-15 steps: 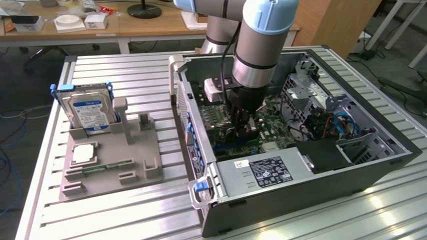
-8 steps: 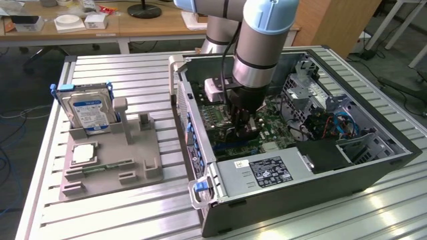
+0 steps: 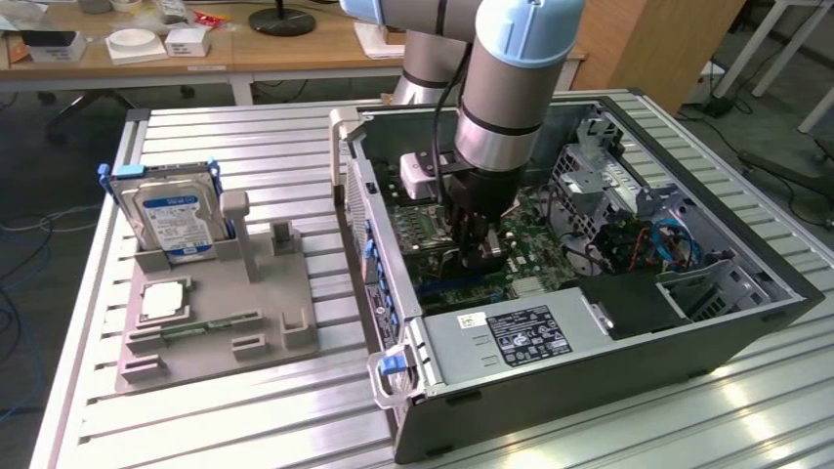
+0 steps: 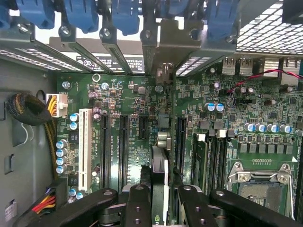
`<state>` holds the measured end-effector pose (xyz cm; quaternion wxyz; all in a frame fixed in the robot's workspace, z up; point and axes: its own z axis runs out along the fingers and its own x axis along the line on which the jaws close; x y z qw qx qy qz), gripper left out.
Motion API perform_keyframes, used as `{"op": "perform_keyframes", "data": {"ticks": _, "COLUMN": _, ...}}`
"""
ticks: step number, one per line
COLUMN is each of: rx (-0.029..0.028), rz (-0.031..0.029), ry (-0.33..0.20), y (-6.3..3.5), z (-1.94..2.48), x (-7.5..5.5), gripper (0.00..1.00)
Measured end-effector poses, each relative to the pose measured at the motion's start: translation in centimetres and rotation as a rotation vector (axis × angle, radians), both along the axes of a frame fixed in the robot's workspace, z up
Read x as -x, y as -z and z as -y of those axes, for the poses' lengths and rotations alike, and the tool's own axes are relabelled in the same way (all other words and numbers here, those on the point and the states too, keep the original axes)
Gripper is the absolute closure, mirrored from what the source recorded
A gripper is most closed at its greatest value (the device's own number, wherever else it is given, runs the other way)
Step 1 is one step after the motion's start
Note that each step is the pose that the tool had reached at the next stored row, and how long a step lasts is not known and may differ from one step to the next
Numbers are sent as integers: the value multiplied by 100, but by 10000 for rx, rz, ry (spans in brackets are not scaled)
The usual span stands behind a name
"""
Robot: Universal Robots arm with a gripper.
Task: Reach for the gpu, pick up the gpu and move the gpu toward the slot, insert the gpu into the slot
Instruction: 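Insert the gpu into the slot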
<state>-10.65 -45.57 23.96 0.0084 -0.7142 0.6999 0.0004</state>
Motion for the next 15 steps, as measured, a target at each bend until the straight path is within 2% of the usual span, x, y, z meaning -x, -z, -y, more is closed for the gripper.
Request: {"op": "perform_keyframes", "data": {"ticks": 15, "rx": -8, "rz": 1, "ry": 1, "y": 30, "z": -3, "x": 12, "gripper": 73}}
